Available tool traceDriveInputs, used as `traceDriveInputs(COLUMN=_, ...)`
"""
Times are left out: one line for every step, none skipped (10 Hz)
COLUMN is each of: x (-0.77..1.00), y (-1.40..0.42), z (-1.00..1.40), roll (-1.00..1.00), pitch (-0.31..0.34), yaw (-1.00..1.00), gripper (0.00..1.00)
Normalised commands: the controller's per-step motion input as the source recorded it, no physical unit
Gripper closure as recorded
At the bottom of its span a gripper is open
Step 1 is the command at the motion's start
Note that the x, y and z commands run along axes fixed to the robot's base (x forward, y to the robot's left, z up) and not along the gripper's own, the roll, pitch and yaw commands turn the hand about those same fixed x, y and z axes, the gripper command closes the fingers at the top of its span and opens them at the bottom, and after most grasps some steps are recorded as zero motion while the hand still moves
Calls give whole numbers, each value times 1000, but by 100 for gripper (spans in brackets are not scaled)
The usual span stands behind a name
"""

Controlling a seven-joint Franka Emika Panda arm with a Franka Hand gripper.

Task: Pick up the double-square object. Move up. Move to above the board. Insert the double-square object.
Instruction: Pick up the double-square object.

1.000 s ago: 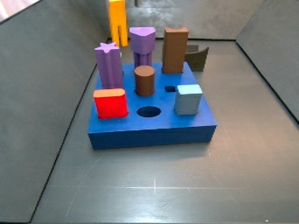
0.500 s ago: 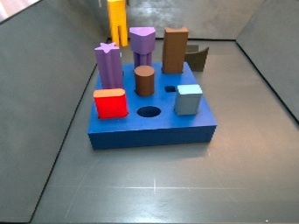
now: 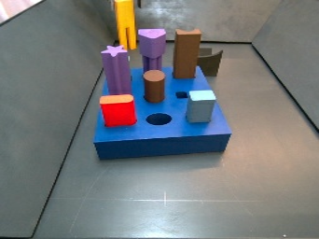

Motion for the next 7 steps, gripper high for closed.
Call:
traceDriveInputs(x=-11, y=69, z=-226, roll=51, pitch=0, yaw=177, gripper=0)
traceDriveInputs(x=0, y=0, z=-197, roll=0, pitch=0, yaw=0, gripper=0)
traceDriveInputs(x=49, y=0, z=-157, roll=0, pitch=0, yaw=0, gripper=0)
traceDriveInputs(x=0, y=0, z=-137, roll=0, pitch=0, yaw=0, gripper=0)
traceDriveInputs(x=0, y=0, z=-54, roll=-4, pitch=-69, yaw=0, gripper=0)
traceDriveInputs(x=0, y=0, z=-54, roll=-19, pitch=-76, yaw=0, gripper=0)
traceDriveInputs(x=-229, y=0, z=-77, roll=13, pitch=-96, yaw=0, gripper=0)
